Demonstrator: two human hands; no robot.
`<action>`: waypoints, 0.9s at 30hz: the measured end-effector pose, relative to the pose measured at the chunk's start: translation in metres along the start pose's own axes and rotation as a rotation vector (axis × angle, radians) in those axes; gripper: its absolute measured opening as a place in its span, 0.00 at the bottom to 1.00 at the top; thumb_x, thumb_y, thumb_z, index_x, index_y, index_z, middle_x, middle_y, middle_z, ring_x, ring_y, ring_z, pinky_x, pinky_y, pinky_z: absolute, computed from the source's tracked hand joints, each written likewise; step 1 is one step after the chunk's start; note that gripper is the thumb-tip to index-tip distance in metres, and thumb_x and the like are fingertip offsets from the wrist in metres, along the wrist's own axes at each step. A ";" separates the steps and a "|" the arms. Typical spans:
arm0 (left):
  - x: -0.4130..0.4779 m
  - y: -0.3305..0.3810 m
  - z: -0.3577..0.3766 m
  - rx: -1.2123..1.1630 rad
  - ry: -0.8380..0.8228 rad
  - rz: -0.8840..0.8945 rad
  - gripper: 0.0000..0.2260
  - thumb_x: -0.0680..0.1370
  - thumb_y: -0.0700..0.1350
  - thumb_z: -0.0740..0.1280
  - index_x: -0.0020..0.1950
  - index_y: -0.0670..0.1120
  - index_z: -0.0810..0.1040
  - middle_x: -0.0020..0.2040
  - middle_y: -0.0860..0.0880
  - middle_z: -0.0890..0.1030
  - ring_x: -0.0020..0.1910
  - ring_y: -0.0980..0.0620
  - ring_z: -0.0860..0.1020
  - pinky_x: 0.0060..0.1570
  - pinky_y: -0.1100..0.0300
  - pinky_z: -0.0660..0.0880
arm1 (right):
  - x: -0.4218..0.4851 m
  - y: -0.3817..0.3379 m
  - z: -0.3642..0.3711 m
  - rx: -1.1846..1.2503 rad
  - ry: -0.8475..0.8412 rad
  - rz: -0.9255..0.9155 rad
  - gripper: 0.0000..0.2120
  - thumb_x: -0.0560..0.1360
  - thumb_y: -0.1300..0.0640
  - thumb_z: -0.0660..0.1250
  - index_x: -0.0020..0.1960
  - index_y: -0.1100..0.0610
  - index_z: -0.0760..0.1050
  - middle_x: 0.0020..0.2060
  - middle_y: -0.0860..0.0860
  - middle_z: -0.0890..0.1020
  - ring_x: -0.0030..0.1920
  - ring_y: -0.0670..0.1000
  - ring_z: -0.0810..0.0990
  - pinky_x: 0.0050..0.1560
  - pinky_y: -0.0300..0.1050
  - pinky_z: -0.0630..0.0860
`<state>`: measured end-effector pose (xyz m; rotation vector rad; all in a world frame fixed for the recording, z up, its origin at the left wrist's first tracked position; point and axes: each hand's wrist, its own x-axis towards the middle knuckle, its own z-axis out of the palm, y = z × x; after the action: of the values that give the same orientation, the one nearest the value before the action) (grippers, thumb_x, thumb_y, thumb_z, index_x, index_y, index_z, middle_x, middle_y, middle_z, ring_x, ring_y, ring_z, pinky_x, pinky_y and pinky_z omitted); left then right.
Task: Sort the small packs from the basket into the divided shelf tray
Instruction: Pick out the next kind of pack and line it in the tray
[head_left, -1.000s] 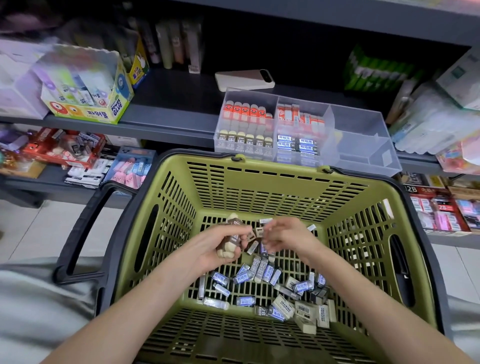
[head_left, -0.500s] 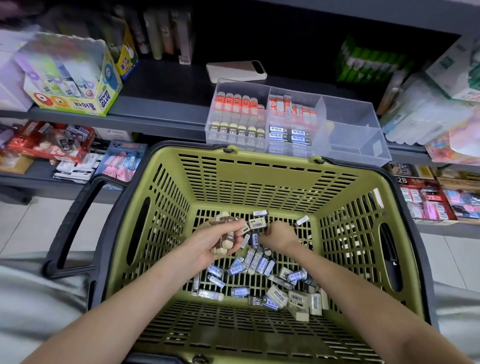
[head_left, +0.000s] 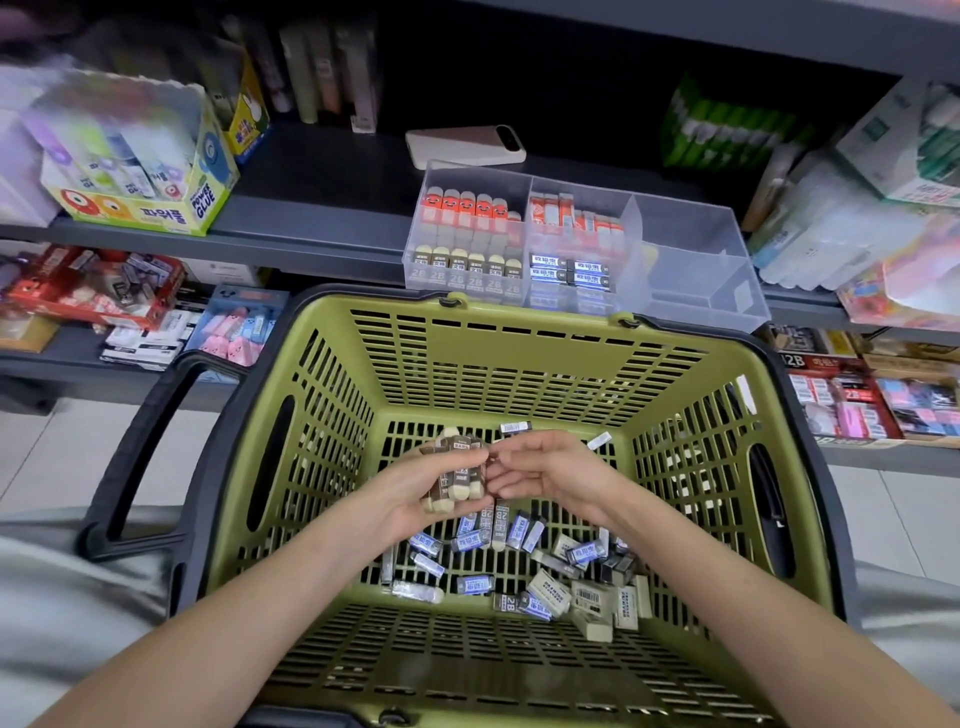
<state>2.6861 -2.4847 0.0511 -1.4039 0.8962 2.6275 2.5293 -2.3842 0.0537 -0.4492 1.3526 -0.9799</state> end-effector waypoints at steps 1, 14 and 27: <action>0.000 0.001 -0.001 -0.001 0.012 -0.012 0.20 0.62 0.36 0.77 0.52 0.35 0.77 0.39 0.39 0.84 0.37 0.45 0.84 0.34 0.56 0.80 | 0.001 0.004 -0.004 -0.084 0.068 0.013 0.05 0.76 0.65 0.64 0.48 0.62 0.78 0.38 0.57 0.83 0.34 0.50 0.82 0.37 0.39 0.79; -0.003 0.016 -0.003 -0.110 -0.025 0.068 0.11 0.61 0.35 0.76 0.42 0.37 0.85 0.43 0.39 0.85 0.43 0.43 0.84 0.38 0.50 0.82 | 0.039 0.074 0.027 -1.268 0.519 0.246 0.27 0.65 0.28 0.64 0.29 0.51 0.65 0.24 0.45 0.71 0.24 0.44 0.69 0.24 0.35 0.62; -0.012 0.023 0.003 -0.090 0.003 0.259 0.21 0.61 0.38 0.76 0.52 0.37 0.76 0.37 0.45 0.85 0.35 0.49 0.83 0.32 0.59 0.79 | 0.041 0.078 0.022 -1.284 0.639 0.091 0.20 0.69 0.35 0.64 0.34 0.53 0.70 0.31 0.47 0.73 0.31 0.47 0.72 0.27 0.36 0.64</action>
<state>2.6843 -2.4996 0.0721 -1.3978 1.0373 2.8875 2.5725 -2.3795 -0.0266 -1.0512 2.4935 -0.0142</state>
